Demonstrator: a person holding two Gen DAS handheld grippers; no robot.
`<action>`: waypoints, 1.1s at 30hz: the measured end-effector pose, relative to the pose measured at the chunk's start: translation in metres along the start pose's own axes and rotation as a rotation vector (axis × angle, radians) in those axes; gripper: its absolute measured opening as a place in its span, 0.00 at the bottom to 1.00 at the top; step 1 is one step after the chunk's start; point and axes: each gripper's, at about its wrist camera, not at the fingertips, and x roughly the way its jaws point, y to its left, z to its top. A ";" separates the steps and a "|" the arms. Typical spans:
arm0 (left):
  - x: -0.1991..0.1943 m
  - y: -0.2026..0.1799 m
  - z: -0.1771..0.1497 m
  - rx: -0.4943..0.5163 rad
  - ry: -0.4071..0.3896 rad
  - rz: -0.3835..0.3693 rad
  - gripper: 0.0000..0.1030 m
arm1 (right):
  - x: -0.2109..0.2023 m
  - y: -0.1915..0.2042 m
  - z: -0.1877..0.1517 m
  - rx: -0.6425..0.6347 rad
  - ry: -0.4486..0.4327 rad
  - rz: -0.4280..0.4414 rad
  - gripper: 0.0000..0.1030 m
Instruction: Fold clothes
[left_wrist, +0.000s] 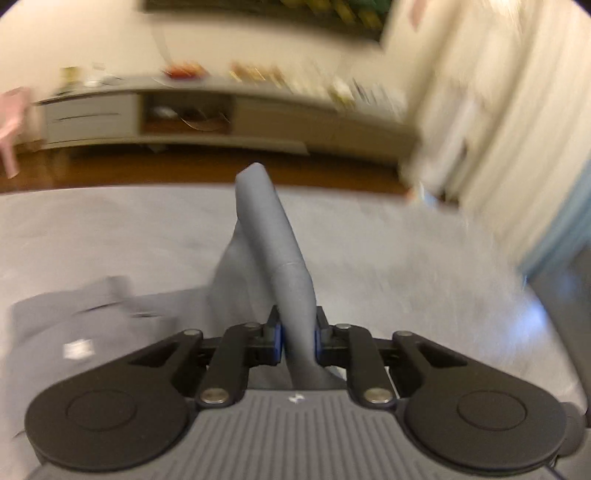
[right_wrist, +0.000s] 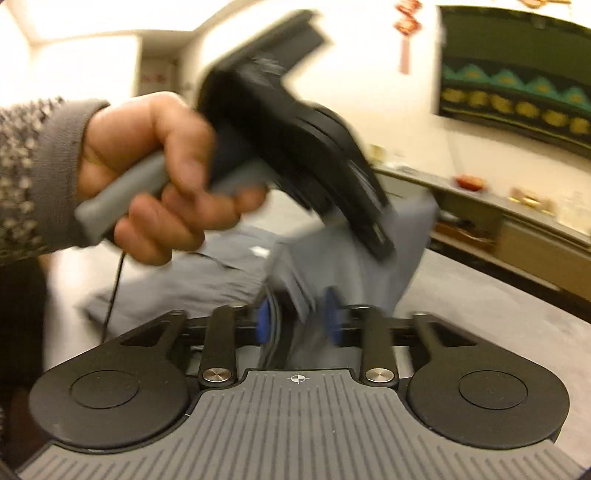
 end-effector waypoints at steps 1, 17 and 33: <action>-0.027 0.023 -0.008 -0.054 -0.041 -0.004 0.14 | -0.005 0.010 0.003 -0.009 -0.023 0.060 0.38; -0.046 0.143 -0.129 -0.355 -0.011 0.044 0.21 | 0.117 0.048 -0.045 0.080 0.298 -0.073 0.08; -0.053 0.151 -0.152 -0.571 -0.153 -0.036 0.45 | 0.103 0.124 0.007 -0.272 0.236 -0.211 0.60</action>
